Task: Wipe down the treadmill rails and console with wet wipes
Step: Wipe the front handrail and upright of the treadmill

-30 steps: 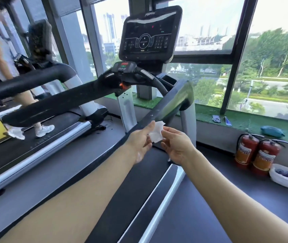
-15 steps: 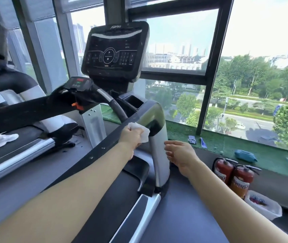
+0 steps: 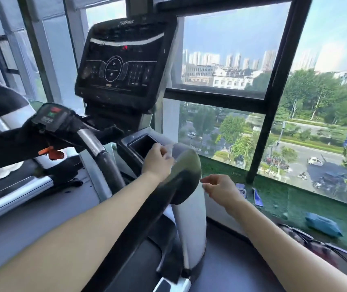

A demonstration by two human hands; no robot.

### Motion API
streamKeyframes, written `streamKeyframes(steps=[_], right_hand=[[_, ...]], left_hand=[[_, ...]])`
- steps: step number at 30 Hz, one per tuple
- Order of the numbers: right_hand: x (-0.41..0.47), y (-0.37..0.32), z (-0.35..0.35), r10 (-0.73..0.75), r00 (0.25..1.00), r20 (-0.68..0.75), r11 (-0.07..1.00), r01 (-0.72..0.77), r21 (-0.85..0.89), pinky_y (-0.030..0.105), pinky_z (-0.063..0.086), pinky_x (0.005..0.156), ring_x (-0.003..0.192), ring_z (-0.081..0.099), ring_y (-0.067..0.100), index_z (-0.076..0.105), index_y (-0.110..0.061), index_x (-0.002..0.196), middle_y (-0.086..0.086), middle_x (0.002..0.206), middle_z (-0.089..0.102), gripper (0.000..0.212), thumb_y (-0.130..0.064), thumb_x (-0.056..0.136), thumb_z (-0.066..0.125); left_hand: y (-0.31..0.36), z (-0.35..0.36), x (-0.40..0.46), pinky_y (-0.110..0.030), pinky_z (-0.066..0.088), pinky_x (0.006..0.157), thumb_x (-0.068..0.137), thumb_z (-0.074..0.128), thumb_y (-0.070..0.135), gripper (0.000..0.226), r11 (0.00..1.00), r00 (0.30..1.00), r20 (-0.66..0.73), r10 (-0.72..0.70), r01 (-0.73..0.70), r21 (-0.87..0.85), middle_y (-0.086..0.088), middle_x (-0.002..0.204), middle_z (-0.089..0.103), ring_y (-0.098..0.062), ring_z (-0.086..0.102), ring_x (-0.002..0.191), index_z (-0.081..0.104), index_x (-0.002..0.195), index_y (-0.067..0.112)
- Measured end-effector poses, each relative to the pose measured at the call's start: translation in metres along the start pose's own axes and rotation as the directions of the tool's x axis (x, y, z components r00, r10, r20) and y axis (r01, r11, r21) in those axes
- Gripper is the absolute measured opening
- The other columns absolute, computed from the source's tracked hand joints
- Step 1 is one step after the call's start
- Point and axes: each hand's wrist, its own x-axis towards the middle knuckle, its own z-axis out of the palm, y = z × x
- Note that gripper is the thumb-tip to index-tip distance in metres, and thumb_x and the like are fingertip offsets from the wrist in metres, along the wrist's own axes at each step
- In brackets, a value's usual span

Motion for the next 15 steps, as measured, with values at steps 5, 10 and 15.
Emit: streamKeyframes(steps=[5,10,15], right_hand=[[0.084,0.001,0.006,-0.152,0.986,0.067,0.986,0.155,-0.056,0.027,0.046,0.077,0.085,0.061,0.017,0.069,-0.013,0.108,-0.001,0.097,0.067,0.023,-0.009,0.091,0.055],[0.164,0.012,0.003,-0.293,0.945,0.141,0.951,0.304,-0.061,0.029,0.047,0.083,0.093,0.061,0.021,0.071,-0.012,0.102,0.002,0.096,0.068,0.021,-0.009,0.089,0.054],[0.227,0.031,-0.016,-0.375,0.889,0.263,0.917,0.397,-0.032,0.018,0.040,0.075,0.094,0.064,0.018,0.073,-0.015,0.100,0.001,0.099,0.072,0.022,-0.008,0.089,0.056]], left_hand=[[-0.023,0.017,0.053,-0.031,0.037,0.068,0.088,0.054,0.010,0.009,0.933,0.987,-0.096,0.125,-0.085,0.349,-0.006,0.095,0.052,-0.025,0.049,0.079,0.046,0.084,0.013],[-0.031,0.050,0.087,-0.035,0.039,0.067,0.086,0.048,0.000,0.013,0.835,0.966,-0.163,0.199,-0.080,0.544,0.001,0.092,0.040,-0.021,0.044,0.079,0.048,0.085,0.012],[-0.026,0.094,0.109,-0.038,0.039,0.061,0.085,0.040,-0.004,0.022,0.726,0.983,-0.127,0.130,-0.008,0.688,0.002,0.094,0.041,-0.020,0.043,0.083,0.038,0.083,0.018]])
